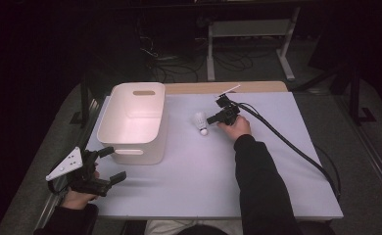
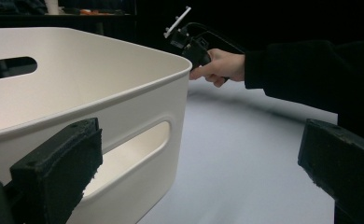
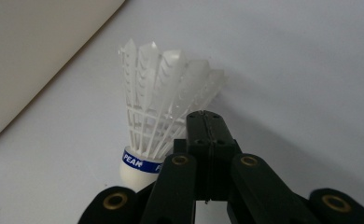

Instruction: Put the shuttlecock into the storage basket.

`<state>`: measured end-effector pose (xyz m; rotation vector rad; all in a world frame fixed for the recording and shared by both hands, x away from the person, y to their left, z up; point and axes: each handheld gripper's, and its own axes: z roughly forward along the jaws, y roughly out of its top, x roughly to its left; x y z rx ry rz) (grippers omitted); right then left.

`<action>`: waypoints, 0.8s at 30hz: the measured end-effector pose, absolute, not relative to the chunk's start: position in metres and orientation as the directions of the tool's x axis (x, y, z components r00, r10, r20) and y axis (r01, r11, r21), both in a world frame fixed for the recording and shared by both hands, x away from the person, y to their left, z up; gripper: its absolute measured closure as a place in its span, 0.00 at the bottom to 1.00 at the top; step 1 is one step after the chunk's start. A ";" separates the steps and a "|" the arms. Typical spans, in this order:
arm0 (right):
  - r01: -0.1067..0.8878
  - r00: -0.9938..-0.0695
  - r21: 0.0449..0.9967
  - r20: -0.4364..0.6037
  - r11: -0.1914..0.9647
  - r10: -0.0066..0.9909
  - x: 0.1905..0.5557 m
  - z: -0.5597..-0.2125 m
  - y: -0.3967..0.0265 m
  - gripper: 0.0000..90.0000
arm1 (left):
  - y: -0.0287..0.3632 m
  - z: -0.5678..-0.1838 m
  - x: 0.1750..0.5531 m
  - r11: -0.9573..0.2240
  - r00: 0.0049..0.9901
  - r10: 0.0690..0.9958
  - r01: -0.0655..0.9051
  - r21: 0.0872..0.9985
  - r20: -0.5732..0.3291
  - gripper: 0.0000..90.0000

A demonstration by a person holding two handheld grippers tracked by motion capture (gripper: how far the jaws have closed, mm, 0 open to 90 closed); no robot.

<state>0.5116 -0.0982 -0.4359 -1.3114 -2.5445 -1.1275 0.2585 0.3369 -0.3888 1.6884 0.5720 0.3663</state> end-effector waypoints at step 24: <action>0.687 -0.688 0.592 0.346 0.420 0.638 0.503 -0.428 -0.080 0.99 | 0.337 -0.389 0.259 -0.122 0.827 0.557 0.167 0.978 -0.072 0.00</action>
